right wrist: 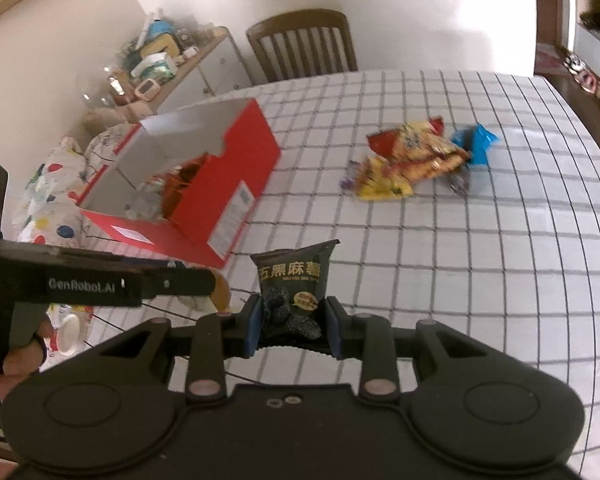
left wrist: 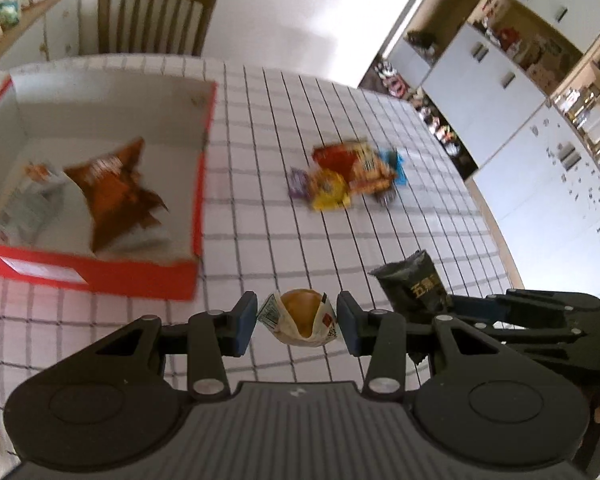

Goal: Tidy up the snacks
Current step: 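Lift the bun and black bag and carry both over the red box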

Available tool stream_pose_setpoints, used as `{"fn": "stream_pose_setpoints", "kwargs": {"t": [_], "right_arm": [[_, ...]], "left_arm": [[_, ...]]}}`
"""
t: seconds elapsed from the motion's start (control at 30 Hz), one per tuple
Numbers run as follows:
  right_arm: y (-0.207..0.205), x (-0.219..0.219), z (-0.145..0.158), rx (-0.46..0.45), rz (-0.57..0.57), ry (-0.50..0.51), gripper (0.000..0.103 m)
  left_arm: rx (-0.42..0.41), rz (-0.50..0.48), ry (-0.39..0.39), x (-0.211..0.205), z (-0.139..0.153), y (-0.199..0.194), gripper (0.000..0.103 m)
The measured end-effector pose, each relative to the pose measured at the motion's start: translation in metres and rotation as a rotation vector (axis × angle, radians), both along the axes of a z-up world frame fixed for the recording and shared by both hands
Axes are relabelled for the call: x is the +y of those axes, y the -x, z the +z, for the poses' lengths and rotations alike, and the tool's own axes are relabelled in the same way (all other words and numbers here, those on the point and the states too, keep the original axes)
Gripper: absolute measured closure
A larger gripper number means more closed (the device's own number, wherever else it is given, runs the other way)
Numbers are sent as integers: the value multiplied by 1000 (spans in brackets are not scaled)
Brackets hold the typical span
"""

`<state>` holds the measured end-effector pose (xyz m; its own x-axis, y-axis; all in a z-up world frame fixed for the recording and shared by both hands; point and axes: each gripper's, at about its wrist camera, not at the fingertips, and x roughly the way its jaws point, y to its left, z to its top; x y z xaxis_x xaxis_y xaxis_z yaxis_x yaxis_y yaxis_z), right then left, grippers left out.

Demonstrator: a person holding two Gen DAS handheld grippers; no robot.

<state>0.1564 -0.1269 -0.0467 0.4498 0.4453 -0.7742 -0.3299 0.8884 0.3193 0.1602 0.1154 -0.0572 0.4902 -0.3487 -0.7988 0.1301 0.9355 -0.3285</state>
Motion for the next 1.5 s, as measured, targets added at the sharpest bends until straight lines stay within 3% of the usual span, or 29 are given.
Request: {"fn": "stream_pose_setpoints", "kwargs": {"t": [0.27, 0.6, 0.87, 1.17, 1.5], "right_arm": [[-22, 39, 21, -55, 45, 3, 72], [-62, 100, 34, -110, 90, 20, 71], [-92, 152, 27, -123, 107, 66, 71], [-135, 203, 9, -110, 110, 125, 71], [-163, 245, -25, -78, 159, 196, 71]], "left_arm": [[-81, 58, -30, 45, 32, -19, 60], [-131, 141, -96, 105, 45, -62, 60], [-129, 211, -156, 145, 33, -96, 60], [-74, 271, -210, 188, 0, -134, 60], [-28, 297, -297, 205, -34, -153, 60]]}}
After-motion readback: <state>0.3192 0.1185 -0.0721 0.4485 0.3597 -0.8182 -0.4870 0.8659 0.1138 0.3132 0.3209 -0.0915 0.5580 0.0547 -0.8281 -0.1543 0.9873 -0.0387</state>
